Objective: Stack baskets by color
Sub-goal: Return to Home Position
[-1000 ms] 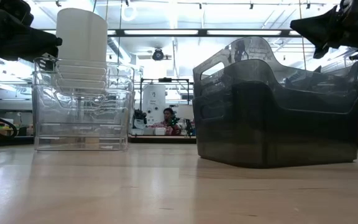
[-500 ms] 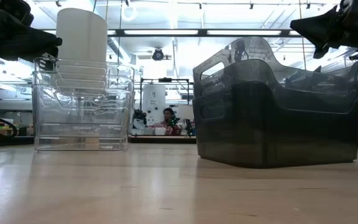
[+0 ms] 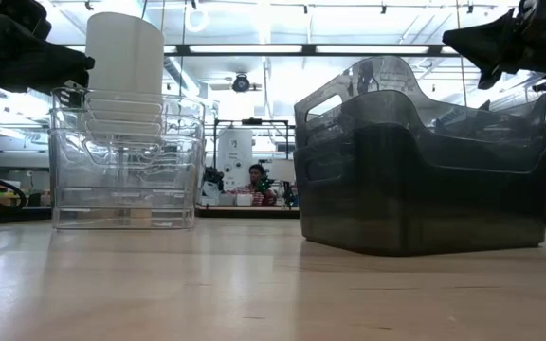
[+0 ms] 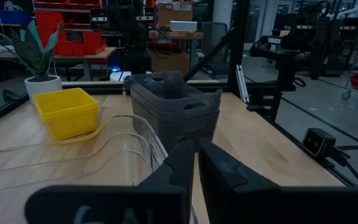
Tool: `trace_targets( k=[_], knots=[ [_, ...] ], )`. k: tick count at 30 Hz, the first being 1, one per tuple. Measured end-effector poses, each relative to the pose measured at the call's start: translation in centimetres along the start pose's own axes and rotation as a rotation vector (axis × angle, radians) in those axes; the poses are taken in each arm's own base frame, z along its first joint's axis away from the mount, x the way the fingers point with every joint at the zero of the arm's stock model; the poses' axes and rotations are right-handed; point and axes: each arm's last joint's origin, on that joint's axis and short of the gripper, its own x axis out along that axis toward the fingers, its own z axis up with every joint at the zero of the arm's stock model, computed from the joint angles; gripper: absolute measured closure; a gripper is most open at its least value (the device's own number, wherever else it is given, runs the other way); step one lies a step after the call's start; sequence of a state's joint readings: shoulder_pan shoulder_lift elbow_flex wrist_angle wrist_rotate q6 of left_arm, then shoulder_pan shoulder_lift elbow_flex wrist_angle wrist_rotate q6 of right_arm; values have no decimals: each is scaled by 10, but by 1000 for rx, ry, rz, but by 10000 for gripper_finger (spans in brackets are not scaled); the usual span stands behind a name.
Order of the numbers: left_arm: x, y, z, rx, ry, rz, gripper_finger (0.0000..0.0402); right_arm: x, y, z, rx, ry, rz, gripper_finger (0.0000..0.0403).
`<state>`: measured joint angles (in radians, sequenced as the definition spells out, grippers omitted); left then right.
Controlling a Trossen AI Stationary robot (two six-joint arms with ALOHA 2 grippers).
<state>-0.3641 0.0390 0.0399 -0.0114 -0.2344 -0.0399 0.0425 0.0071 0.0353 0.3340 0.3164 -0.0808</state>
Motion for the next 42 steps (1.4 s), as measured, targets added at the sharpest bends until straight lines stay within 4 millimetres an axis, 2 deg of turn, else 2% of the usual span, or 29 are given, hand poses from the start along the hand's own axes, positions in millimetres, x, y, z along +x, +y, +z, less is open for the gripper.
trace_targets(
  k=[11,42],
  knots=[
    [0,0,0,0,0,0,363,0,0,0,0,0,0,386],
    [0,0,0,0,0,0,372,0,0,0,0,-1,0,386]
  ],
)
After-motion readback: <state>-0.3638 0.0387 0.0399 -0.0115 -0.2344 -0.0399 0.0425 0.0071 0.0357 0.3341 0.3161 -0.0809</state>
